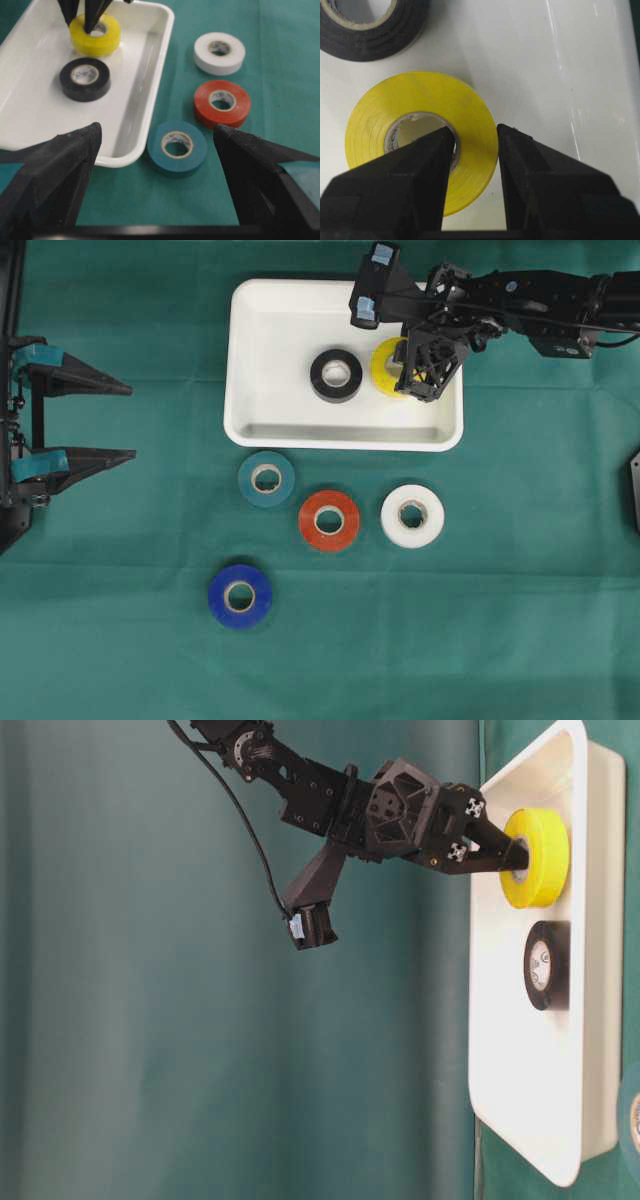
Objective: Pick up the tape from a random location and place it into the white case.
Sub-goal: 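Lower the yellow tape into the tray beside the black tape, open right gripper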
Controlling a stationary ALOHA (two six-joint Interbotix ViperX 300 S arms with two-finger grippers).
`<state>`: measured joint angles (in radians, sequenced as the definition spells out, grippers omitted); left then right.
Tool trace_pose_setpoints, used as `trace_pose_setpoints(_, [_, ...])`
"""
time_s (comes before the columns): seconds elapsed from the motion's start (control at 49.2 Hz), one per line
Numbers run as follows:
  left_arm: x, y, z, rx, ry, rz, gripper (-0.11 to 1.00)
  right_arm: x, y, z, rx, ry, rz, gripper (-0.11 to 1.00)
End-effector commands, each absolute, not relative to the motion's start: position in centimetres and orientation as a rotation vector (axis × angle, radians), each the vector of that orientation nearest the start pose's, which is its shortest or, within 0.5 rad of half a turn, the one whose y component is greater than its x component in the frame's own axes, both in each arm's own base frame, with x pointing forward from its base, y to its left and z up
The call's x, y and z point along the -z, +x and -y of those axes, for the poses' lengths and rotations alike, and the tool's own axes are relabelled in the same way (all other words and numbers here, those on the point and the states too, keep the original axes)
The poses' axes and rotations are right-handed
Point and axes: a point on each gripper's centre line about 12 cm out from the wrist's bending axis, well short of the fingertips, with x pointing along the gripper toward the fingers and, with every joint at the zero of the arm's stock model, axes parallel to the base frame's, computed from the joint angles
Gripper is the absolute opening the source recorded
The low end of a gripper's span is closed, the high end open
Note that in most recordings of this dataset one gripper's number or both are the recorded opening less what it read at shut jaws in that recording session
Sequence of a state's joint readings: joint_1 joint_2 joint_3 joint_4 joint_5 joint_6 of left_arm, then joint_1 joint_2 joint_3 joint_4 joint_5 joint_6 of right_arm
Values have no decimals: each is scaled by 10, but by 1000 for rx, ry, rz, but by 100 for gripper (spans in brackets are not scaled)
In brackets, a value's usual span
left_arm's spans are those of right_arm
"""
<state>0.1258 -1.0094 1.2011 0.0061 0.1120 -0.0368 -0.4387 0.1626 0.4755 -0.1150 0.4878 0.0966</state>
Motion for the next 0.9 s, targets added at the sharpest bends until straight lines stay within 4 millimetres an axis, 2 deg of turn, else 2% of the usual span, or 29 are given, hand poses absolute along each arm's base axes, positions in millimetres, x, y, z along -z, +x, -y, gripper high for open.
trace_pose_setpoints(0.0, [-249, 186, -24, -130, -50, -288, 91, -137, 361, 178, 442, 211, -1084, 29])
trace_pose_setpoints(0.427, [-249, 186, -24, -130, -50, -288, 91, -138, 361, 178, 442, 210, -1086, 30])
trace_pose_setpoints(0.468, [-249, 186, -24, -130, -52, -287, 91, -138, 361, 178, 442, 210, -1086, 35])
trace_pose_setpoints(0.59, [-249, 186, -24, -130, -50, -288, 91, -139, 362, 178, 442, 201, -1083, 72])
trace_pose_setpoints(0.671, [-249, 186, -24, -130, -50, -288, 91, -141, 362, 179, 442, 197, -1079, 89])
trace_pose_setpoints(0.712, [-249, 186, -24, -130, -50, -288, 91, -142, 362, 179, 442, 197, -1076, 92])
trace_pose_setpoints(0.875, [-249, 186, -24, -130, -50, -288, 91, -157, 361, 179, 447, 191, -1058, 89])
